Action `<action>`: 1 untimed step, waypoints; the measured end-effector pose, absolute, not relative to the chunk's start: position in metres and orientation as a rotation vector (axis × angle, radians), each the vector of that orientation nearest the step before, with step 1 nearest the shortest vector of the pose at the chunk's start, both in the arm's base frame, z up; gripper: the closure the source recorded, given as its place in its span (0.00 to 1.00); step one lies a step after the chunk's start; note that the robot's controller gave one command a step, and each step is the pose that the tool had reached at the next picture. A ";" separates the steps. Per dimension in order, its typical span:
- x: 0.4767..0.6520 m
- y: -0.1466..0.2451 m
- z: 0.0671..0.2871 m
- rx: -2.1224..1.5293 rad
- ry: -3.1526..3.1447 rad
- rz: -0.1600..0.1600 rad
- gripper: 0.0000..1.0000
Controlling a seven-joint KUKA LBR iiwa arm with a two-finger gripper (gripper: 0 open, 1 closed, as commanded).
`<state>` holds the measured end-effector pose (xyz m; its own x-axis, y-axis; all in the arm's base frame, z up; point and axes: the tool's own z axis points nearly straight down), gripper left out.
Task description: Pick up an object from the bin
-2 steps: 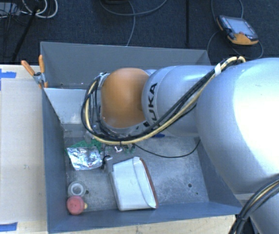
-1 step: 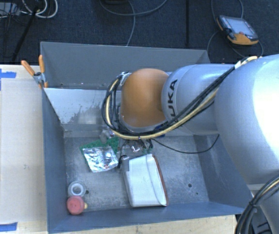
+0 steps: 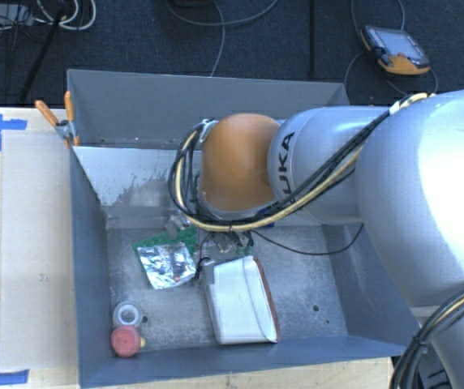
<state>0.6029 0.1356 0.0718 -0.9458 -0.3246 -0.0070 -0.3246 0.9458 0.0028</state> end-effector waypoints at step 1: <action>0.603 0.136 0.072 -0.507 3.094 0.009 0.00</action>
Offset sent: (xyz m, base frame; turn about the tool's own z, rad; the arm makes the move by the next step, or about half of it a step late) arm 0.0000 0.0000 0.0000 0.0000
